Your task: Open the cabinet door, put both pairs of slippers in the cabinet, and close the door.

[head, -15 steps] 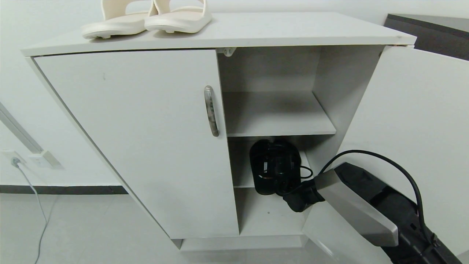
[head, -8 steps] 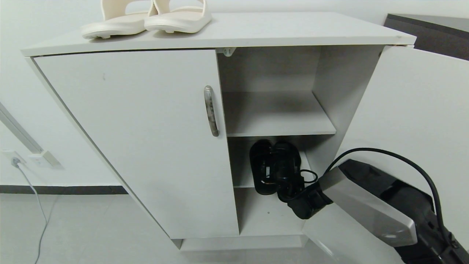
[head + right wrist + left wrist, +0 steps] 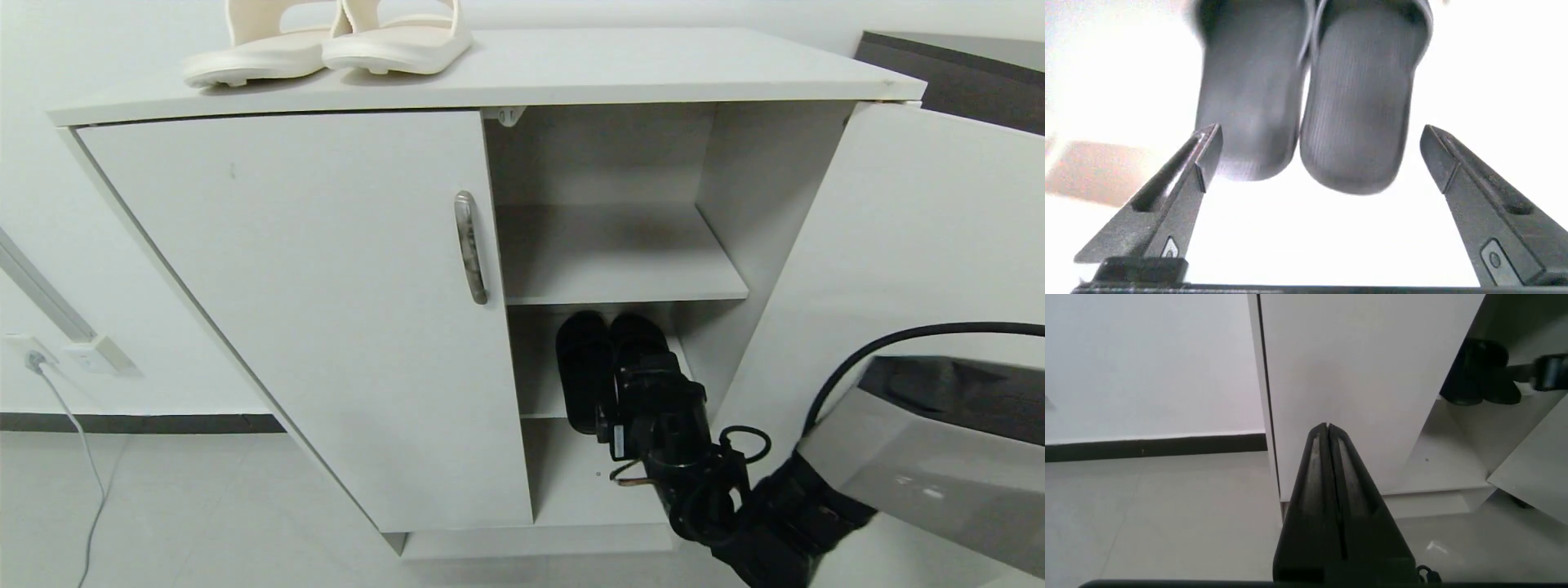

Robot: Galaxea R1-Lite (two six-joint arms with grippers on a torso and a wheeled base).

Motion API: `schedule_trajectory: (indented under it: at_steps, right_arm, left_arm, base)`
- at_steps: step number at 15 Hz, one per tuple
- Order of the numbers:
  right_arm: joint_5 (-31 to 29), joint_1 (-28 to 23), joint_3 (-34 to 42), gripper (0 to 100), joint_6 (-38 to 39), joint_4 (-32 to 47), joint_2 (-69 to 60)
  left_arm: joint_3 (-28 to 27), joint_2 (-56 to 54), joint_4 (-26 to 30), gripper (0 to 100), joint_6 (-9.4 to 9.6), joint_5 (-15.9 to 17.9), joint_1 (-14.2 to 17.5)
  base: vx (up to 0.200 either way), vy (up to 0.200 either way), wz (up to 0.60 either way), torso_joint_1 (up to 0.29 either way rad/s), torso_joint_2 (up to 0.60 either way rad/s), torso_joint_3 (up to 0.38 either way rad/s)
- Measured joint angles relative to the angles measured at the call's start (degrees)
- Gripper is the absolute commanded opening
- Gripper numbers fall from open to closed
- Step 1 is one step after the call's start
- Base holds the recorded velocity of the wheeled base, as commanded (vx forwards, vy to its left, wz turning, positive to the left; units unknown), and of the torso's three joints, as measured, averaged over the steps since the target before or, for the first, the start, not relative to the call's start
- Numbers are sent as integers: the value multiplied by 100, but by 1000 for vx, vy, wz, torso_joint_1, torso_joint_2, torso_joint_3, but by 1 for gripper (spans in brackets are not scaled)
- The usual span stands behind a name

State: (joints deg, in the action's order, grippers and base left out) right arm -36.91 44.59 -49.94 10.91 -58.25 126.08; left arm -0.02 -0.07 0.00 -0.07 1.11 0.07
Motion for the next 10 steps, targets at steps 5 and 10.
schedule_trajectory:
  at_steps: [5, 10]
  right_arm:
    - [-23, 438, 1015, 100, 157, -73, -1169]
    - [-28, 568, 1078, 100, 143, -49, -1342]
  left_arm:
    - [0, 0, 0, 0, -6, 0, 0]
    - [0, 0, 5, 0, -9, -5, -5]
  base:
    - [-80, 0, 0, 2, 2, 2]
    - [-200, 0, 0, 0, 1, 6]
